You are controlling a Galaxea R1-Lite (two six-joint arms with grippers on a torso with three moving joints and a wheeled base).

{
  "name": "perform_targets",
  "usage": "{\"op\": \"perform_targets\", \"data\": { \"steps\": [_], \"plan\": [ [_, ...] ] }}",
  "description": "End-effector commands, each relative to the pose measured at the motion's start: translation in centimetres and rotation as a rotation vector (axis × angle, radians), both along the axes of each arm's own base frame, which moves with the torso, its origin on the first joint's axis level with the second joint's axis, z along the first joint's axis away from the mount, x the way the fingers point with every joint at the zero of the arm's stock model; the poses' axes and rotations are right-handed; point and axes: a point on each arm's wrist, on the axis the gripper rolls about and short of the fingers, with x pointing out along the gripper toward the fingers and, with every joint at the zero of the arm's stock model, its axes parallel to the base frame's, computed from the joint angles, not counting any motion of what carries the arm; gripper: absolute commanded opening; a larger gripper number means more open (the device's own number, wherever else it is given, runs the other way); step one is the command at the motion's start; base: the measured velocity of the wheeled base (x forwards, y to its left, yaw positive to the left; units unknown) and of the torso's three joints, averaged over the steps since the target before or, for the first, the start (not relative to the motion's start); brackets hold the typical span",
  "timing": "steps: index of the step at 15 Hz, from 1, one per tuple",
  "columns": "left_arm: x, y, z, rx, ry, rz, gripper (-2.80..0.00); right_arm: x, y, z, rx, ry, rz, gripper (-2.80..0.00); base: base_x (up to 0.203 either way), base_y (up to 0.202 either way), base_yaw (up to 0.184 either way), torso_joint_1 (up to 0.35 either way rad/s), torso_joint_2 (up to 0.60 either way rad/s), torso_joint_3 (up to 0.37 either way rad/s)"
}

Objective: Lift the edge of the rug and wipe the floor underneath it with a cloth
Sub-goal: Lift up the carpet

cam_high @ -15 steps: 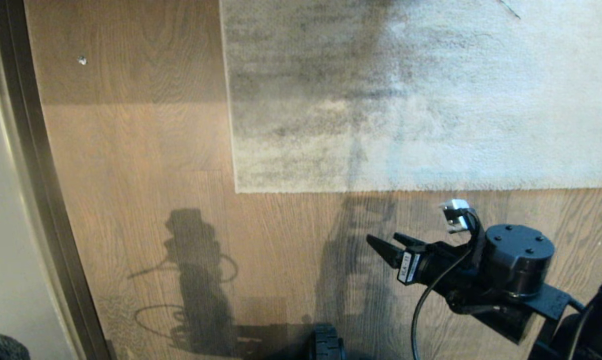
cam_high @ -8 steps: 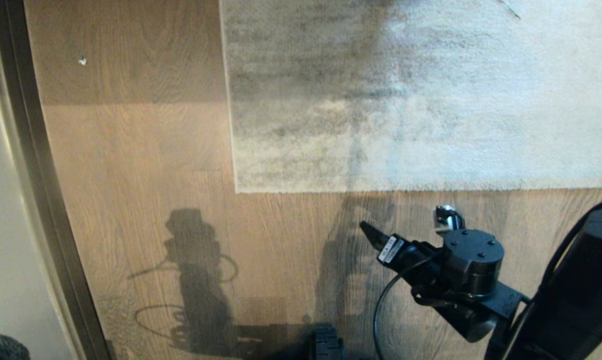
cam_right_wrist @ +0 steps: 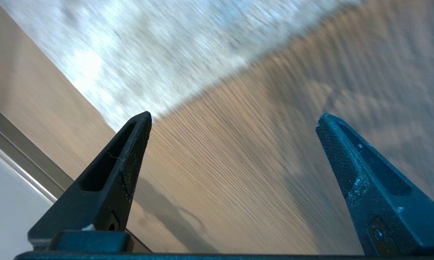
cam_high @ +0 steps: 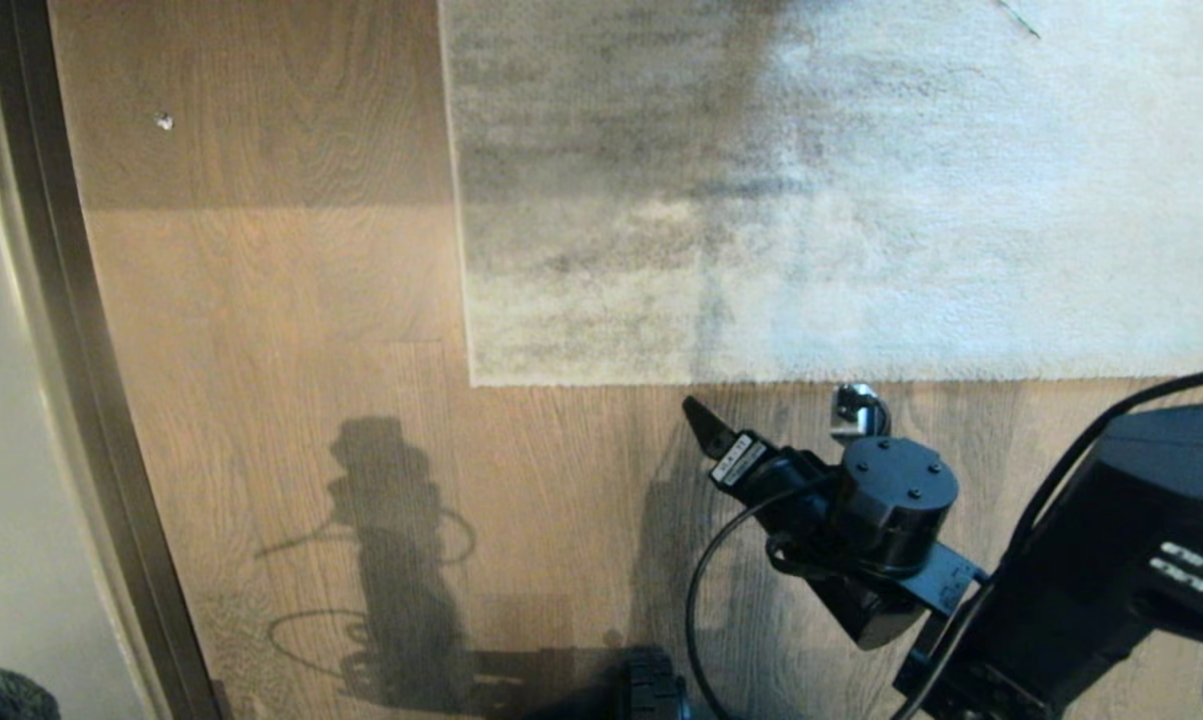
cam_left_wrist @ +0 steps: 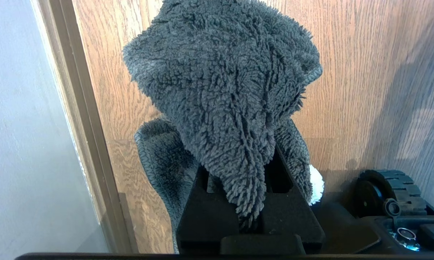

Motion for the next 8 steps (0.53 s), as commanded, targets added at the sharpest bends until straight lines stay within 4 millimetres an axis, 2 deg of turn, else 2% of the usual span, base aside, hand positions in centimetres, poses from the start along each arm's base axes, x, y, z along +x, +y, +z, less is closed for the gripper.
{"op": "perform_targets", "data": {
  "steps": [1,4,8],
  "plan": [
    [0.0,0.0,0.0,-0.001,-0.001,0.0,-2.8,0.3,0.9,1.0,0.058,-0.056,0.004,0.0,0.0,0.0,0.0,0.0,0.0,0.0],
    [0.0,0.0,0.0,-0.001,-0.001,0.0,-2.8,0.6,2.0,1.6,0.088,-0.088,0.016,0.0,0.0,0.0,0.0,0.0,0.0,0.0],
    [0.0,0.0,0.0,-0.001,0.0,0.0,-2.8,0.7,2.2,1.1,0.08,-0.077,0.018,0.0,0.0,0.0,0.0,0.0,0.0,0.0]
  ]
}}
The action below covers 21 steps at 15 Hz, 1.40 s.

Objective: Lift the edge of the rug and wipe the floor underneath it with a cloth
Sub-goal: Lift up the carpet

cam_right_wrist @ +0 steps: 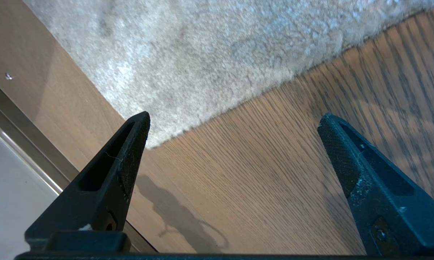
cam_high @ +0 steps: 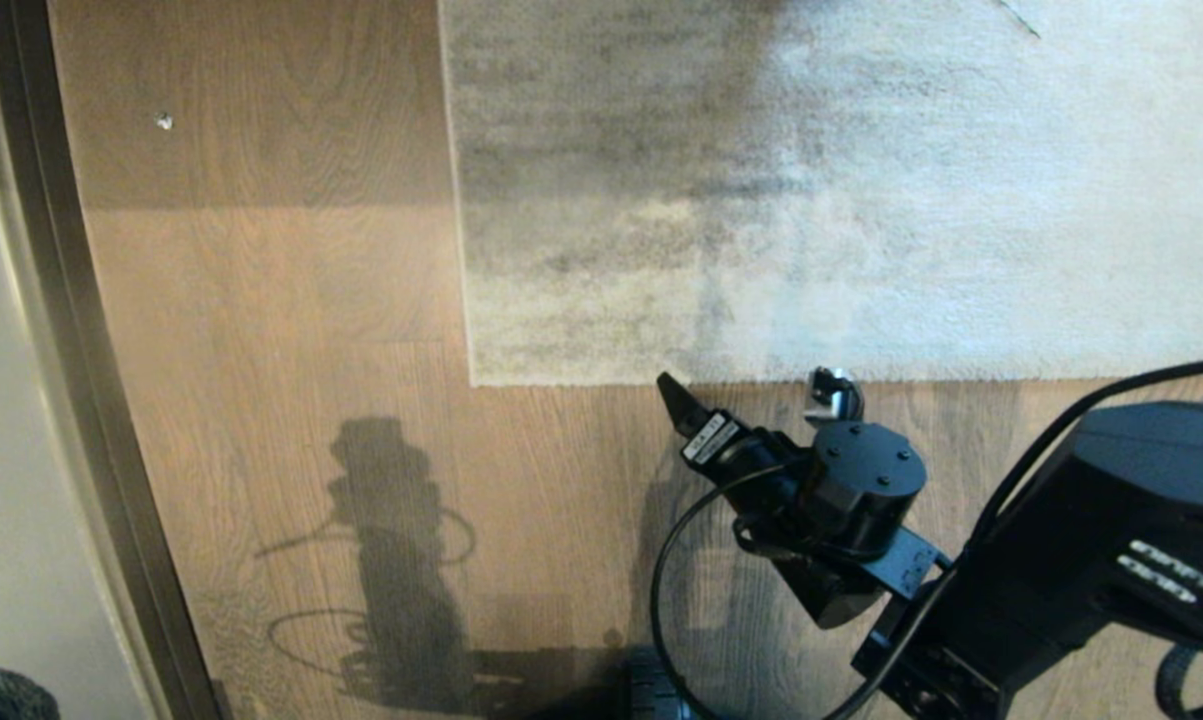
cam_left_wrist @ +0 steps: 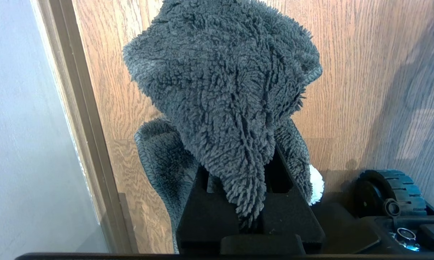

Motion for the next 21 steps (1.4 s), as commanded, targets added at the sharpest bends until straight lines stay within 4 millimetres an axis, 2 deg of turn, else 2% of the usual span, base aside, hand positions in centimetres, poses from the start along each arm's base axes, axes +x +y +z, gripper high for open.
{"op": "perform_targets", "data": {
  "steps": [1,11,21],
  "plan": [
    [0.0,0.0,0.0,0.0,-0.001,0.0,-2.8,0.2,0.2,0.1,0.031,-0.027,-0.001,0.0,0.0,0.0,0.0,0.0,0.0,0.0],
    [0.0,0.0,0.0,0.0,-0.001,0.0,-2.8,2.7,2.6,-1.4,0.041,-0.057,-0.003,0.0,0.0,0.0,0.0,0.0,0.0,0.0],
    [0.0,0.0,0.0,0.0,0.001,0.0,-2.8,4.1,3.6,-1.2,0.069,-0.099,-0.009,0.0,0.0,0.0,0.0,0.0,0.0,0.0]
  ]
}}
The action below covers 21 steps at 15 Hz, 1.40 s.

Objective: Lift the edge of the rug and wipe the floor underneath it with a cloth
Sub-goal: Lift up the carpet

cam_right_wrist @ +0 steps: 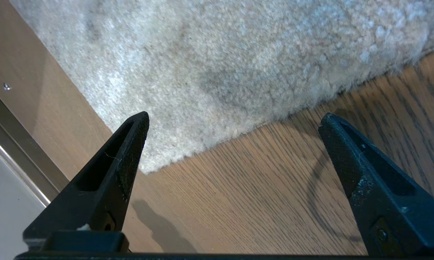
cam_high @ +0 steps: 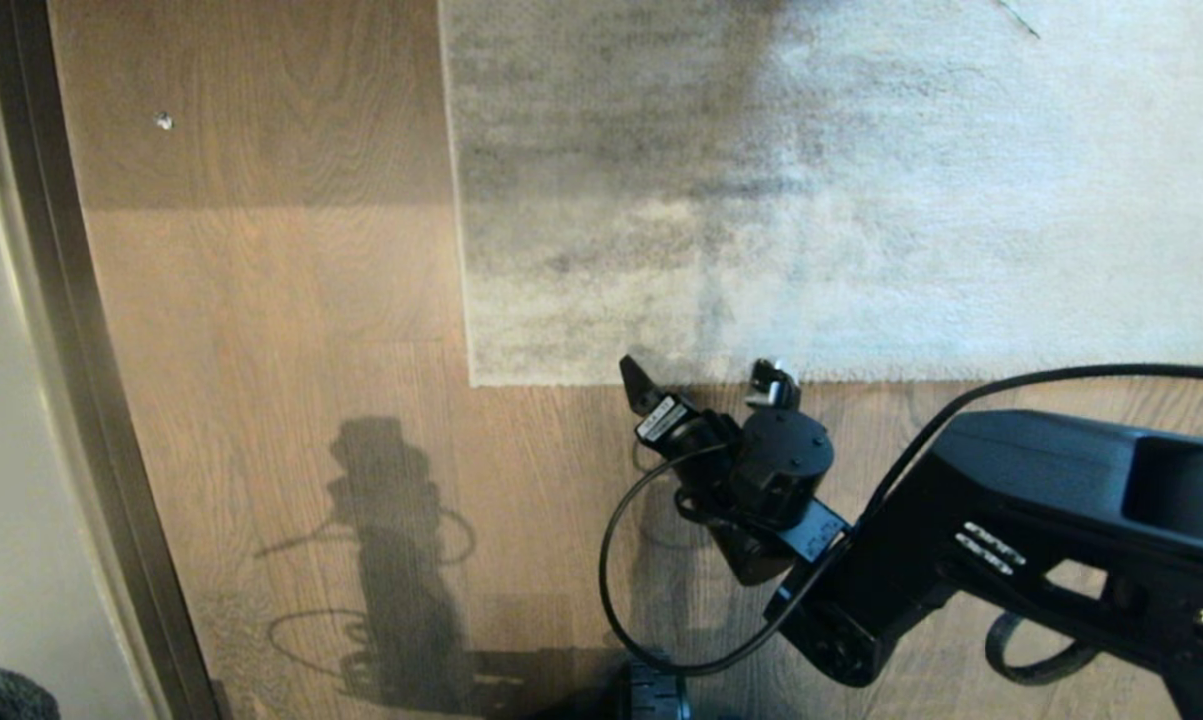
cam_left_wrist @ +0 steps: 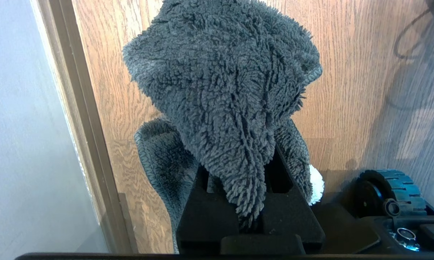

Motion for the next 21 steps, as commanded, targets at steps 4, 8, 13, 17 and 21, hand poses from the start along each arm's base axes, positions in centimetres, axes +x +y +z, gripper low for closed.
{"op": "perform_targets", "data": {
  "steps": [4,8,13,17,21],
  "plan": [
    [0.0,0.0,0.0,0.0,-0.001,0.0,-2.8,0.4,0.1,-0.1,0.032,-0.027,-0.007,0.0,0.0,0.0,0.0,0.0,0.0,0.0],
    [0.0,0.0,0.0,0.0,-0.001,0.0,-2.8,1.1,0.2,-0.3,0.031,-0.041,-0.019,0.0,0.0,0.0,0.0,0.0,0.0,0.0],
    [0.0,0.0,0.0,0.0,0.0,0.0,-2.8,2.8,-0.5,0.9,0.06,-0.087,-0.054,0.0,0.0,0.0,0.0,0.0,0.0,0.0],
    [0.0,0.0,0.0,0.0,-0.001,0.0,-2.8,3.3,-0.9,1.8,0.068,-0.117,-0.069,0.0,0.0,0.0,0.0,0.0,0.0,0.0],
    [0.0,0.0,0.0,0.0,-0.001,0.0,-2.8,3.2,-1.0,3.3,0.082,-0.151,-0.071,0.0,0.0,0.0,0.0,0.0,0.0,0.0]
  ]
}}
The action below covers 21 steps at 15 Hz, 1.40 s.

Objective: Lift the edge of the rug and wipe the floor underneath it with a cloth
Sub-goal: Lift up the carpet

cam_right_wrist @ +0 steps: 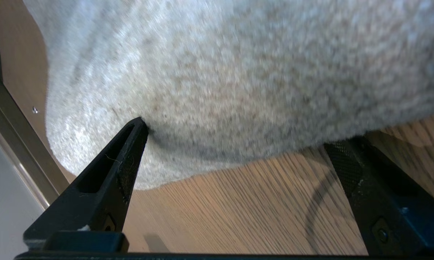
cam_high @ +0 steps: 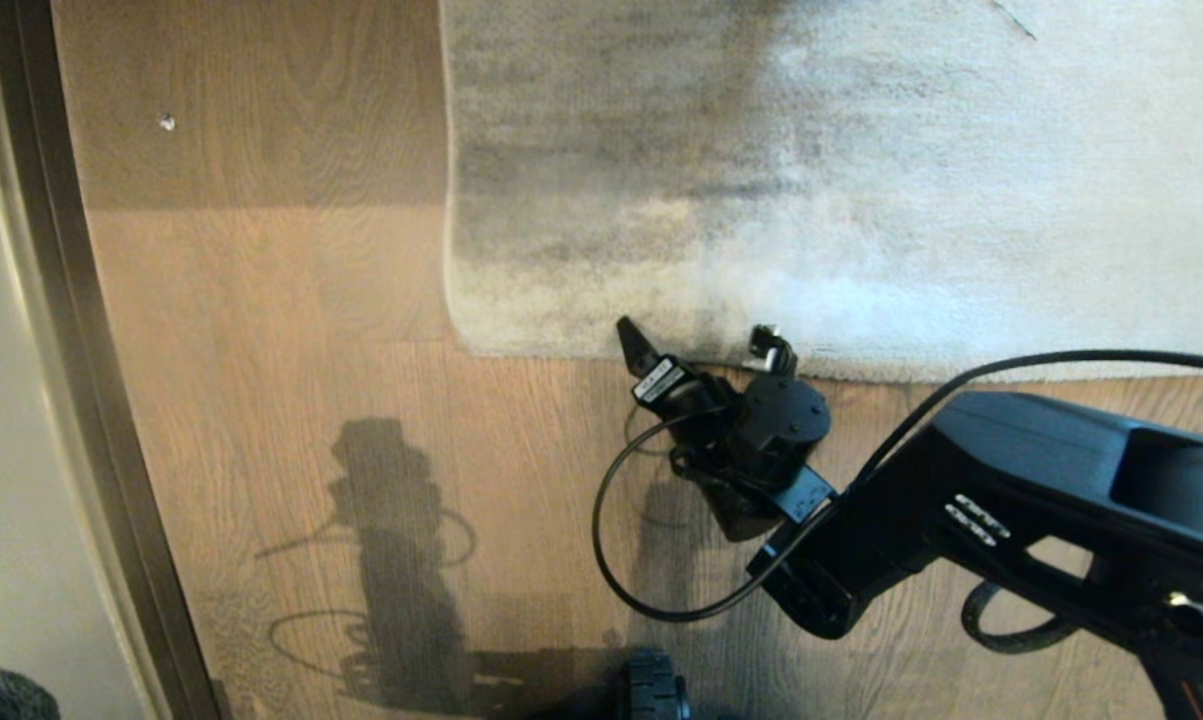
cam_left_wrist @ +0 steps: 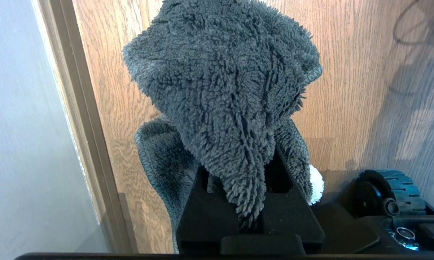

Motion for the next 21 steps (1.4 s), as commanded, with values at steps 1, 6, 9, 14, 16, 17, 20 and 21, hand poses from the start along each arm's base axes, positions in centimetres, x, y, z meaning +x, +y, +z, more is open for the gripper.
{"op": "perform_targets", "data": {
  "steps": [1,6,9,14,16,17,20,21],
  "plan": [
    [0.0,0.0,0.0,0.0,0.0,0.0,-2.8,-0.3,-0.2,1.5,0.049,-0.052,-0.001,0.0,0.0,0.0,0.0,0.0,0.0,0.0],
    [0.0,0.0,0.0,0.0,0.0,0.0,-2.8,-1.2,-0.8,4.6,0.075,-0.106,0.002,0.0,0.0,0.0,0.0,0.0,0.0,0.0],
    [0.0,0.0,0.0,0.0,0.0,0.0,-2.8,-1.8,-1.1,6.1,0.062,-0.151,0.024,0.0,0.0,0.0,0.0,0.0,0.0,0.0],
    [0.0,0.0,0.0,0.0,0.0,0.0,-2.8,-3.4,-1.3,8.9,0.081,-0.19,0.048,0.0,0.0,0.0,0.0,0.0,0.0,0.0],
    [0.0,0.0,0.0,0.0,0.0,0.0,-2.8,-4.2,-1.3,10.0,0.09,-0.201,0.062,0.0,0.0,0.0,0.0,0.0,0.0,0.0],
    [0.0,0.0,0.0,0.0,0.0,0.0,-2.8,-4.6,-1.2,10.4,0.085,-0.206,0.065,0.0,0.0,0.0,0.0,0.0,0.0,0.0],
    [0.0,0.0,0.0,0.0,0.0,0.0,-2.8,-5.5,-1.5,12.1,0.099,-0.232,0.082,0.0,0.0,0.0,0.0,0.0,0.0,0.0],
    [0.0,0.0,0.0,0.0,0.0,0.0,-2.8,-5.8,-1.7,12.7,0.099,-0.239,0.085,0.0,0.0,0.0,0.0,0.0,0.0,0.0]
  ]
}}
